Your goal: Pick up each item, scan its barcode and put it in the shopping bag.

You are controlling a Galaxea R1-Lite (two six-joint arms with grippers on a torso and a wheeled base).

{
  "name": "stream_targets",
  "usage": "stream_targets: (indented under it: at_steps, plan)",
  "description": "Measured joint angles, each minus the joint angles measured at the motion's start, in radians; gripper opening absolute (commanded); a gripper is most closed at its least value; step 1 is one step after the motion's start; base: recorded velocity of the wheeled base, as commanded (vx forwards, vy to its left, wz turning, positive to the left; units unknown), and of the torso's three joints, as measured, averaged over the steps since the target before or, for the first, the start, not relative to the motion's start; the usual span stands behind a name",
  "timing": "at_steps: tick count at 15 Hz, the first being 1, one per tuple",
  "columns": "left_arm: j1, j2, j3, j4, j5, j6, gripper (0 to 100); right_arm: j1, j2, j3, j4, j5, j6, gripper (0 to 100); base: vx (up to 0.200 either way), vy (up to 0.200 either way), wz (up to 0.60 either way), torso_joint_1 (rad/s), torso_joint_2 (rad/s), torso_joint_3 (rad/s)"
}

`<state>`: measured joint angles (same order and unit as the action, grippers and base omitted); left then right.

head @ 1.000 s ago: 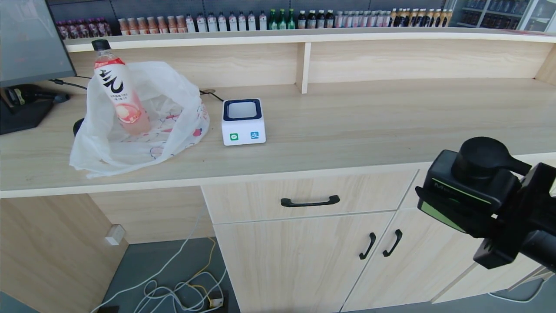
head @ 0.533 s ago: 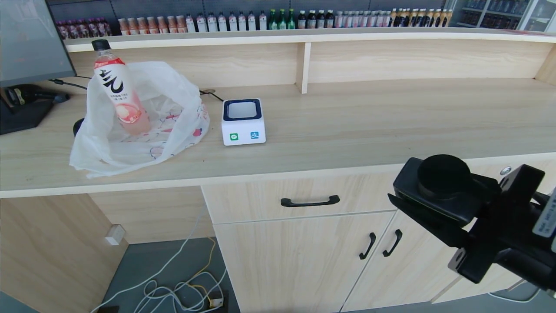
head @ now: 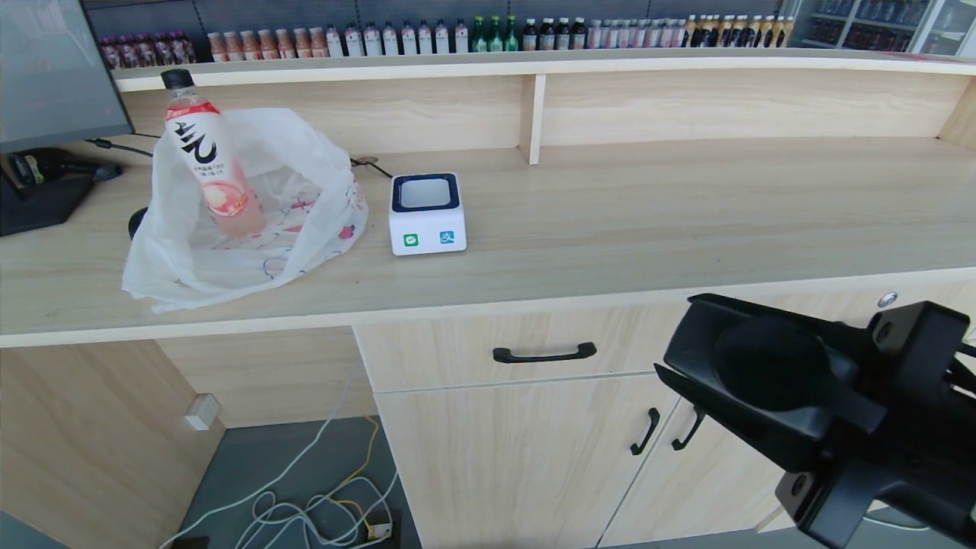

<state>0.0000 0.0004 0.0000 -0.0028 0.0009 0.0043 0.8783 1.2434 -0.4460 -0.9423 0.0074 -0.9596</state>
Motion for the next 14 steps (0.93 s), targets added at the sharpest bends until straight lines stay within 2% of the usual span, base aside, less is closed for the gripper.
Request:
stream_targets:
  at_steps: [4, 7, 12, 14]
  plan:
    - [0.0, 0.0, 0.0, 0.0, 0.0, 0.0, 100, 0.092, 0.067, -0.059, -0.003, 0.002, -0.07, 0, 0.0, 0.0, 0.0, 0.0, 0.0, 0.0]
    - [0.0, 0.0, 0.0, 0.0, 0.0, 0.0, 100, 0.128, 0.124, -0.109, -0.033, 0.076, -0.181, 0, 0.0, 0.0, 0.0, 0.0, 0.0, 0.0]
    - [0.0, 0.0, 0.0, 0.0, 0.0, 0.0, 100, 0.2, 0.159, -0.084, -0.07, 0.124, -0.272, 0, 0.0, 0.0, 0.0, 0.0, 0.0, 0.0]
    - [0.0, 0.0, 0.0, 0.0, 0.0, 0.0, 100, 0.209, 0.162, -0.081, -0.117, 0.124, -0.372, 0, 0.0, 0.0, 0.0, 0.0, 0.0, 0.0]
